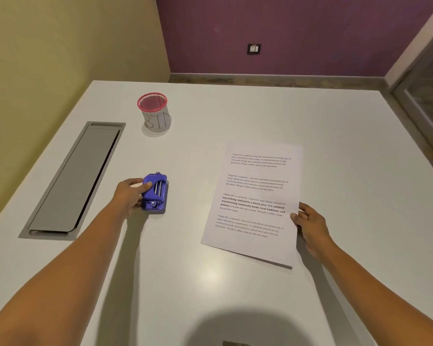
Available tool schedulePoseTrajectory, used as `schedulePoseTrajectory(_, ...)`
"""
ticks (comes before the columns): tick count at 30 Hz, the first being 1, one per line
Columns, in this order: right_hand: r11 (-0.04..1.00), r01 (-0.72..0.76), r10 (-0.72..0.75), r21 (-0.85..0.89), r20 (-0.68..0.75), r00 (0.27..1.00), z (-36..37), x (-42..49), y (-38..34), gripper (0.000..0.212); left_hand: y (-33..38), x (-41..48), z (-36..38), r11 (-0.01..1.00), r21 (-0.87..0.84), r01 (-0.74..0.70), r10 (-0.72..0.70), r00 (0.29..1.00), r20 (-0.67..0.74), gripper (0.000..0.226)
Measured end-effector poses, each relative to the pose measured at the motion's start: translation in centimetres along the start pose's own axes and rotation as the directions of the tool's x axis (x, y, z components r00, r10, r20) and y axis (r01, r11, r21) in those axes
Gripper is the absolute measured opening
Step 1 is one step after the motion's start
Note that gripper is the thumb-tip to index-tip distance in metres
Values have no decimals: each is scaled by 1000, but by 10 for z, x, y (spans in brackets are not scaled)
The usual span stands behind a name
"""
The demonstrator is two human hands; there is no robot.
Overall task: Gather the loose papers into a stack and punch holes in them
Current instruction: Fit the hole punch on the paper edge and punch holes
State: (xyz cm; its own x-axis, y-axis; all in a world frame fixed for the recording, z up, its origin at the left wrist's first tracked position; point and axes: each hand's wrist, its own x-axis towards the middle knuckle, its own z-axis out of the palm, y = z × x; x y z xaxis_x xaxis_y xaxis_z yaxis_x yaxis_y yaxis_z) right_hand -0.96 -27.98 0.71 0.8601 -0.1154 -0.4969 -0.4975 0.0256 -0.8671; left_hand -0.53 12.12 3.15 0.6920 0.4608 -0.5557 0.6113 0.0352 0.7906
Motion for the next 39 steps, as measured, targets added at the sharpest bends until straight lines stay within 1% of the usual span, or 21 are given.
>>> schedulePoseTrajectory(2,1000,1,-1,1,6,1000,-6,-3,-3,39,-5,-9,12,998,-57,10,-7,999,47,45)
schedulePoseTrajectory(7,1000,18,-19,7,52,998,-19,-13,-11,36,-19,-28,41,982,-185,37,-12,991,136,38)
schedulePoseTrajectory(11,999,37,-39,29,87,995,-23,-18,-16,35,-25,-39,57,974,-220,60,-23,986,167,38)
schedulePoseTrajectory(13,999,48,-50,18,101,994,-22,-20,-18,35,-26,-43,63,961,-263,84,-35,982,186,37)
schedulePoseTrajectory(16,998,61,-60,-5,116,991,-19,-22,-19,36,-26,-47,71,939,-322,121,-52,975,214,28)
schedulePoseTrajectory(20,997,68,-64,-33,124,990,-16,-22,-17,36,-26,-49,80,939,-320,125,-47,969,242,22)
schedulePoseTrajectory(29,990,107,-97,-89,111,989,-11,-22,-22,35,-28,-46,84,936,-330,124,-39,967,252,26)
schedulePoseTrajectory(36,963,177,-159,-205,102,982,-5,-24,-35,36,-27,-43,83,954,-285,91,-18,968,251,29)
schedulePoseTrajectory(39,952,200,-179,-230,109,978,-2,-25,-41,36,-27,-43,84,957,-278,87,-19,971,239,30)
